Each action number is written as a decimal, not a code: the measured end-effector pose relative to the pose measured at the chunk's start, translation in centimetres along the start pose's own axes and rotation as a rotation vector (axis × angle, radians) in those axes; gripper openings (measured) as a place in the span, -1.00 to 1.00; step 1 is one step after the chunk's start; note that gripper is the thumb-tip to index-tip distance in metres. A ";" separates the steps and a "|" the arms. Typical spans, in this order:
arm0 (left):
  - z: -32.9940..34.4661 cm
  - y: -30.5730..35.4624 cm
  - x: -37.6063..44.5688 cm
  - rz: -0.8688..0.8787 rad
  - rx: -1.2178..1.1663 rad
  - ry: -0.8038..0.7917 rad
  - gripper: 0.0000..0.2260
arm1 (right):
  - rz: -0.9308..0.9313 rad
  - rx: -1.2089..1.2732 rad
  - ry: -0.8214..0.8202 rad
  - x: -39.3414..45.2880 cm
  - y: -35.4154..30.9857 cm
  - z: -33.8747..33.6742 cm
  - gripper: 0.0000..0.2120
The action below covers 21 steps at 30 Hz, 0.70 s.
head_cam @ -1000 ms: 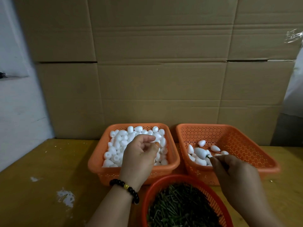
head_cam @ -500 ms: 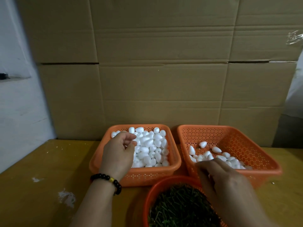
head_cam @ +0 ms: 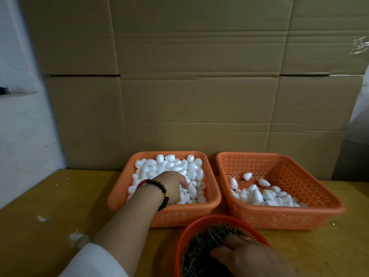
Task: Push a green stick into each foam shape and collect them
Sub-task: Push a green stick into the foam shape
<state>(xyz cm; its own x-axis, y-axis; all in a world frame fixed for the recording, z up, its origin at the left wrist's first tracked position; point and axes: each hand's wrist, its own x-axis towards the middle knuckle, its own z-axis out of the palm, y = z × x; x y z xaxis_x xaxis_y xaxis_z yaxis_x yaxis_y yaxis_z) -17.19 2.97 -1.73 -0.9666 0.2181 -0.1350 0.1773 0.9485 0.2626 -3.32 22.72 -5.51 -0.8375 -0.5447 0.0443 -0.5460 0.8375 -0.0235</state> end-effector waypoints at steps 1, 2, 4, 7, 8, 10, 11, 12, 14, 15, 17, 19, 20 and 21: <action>-0.2 0.3 0.2 0.001 0.037 -0.036 -0.54 | -0.007 -0.004 -0.016 0.2 0.0 -0.1 -0.63; -0.4 0.6 0.3 0.002 0.075 -0.066 -0.54 | -0.016 -0.006 -0.038 0.2 -0.1 -0.4 -0.65; -0.9 1.2 0.4 0.015 0.151 -0.116 -0.56 | -0.054 -0.011 -0.033 0.3 -0.1 -0.7 -0.65; -1.4 2.3 0.5 0.017 0.310 -0.184 -0.63 | -0.101 -0.040 0.020 0.2 -0.2 -1.1 -0.65; -1.4 2.6 0.6 0.022 0.365 -0.198 -0.65 | -0.073 -0.028 0.018 0.1 -0.5 -1.5 -0.67; -1.2 3.0 0.9 0.036 0.449 -0.219 -0.67 | -0.074 -0.081 0.139 0.2 -0.4 -1.9 -0.73; -1.1 3.1 1.0 0.041 0.474 -0.222 -0.67 | -0.048 -0.097 0.137 0.4 -0.8 -2.8 -0.75; -1.0 3.0 1.0 0.049 0.497 -0.213 -0.68 | -0.047 -0.062 0.148 0.3 -0.9 -2.7 -0.74; -0.9 2.9 1.0 0.057 0.519 -0.171 -0.67 | -0.039 -0.012 0.136 0.1 -1.1 -2.1 -0.71; -0.8 2.8 1.0 0.060 0.508 -0.148 -0.66 | -0.034 -0.046 0.178 0.1 -0.9 -2.2 -0.75; -0.8 2.3 0.9 0.071 0.432 -0.117 -0.68 | 0.031 0.044 0.245 -0.2 -1.1 -3.4 -0.77; -0.9 1.6 0.7 0.066 0.288 -0.083 -0.70 | 0.050 0.142 0.249 -0.7 -1.1 -3.3 -0.70; -1.1 1.2 0.6 0.067 0.196 -0.044 -0.72 | 0.061 0.161 0.249 -0.7 -0.5 -2.8 -0.68; -1.4 0.9 0.4 0.074 0.105 0.009 -0.75 | 0.075 0.166 0.277 -0.6 -0.1 -3.0 -0.67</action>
<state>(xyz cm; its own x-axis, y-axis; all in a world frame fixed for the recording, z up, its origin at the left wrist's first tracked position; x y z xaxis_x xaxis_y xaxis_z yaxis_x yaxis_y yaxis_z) -17.69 3.61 -0.22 -0.9517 0.2863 -0.1105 0.2657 0.9489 0.1702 -2.63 23.08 -2.51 -0.8495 -0.4302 0.3054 -0.4986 0.8439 -0.1980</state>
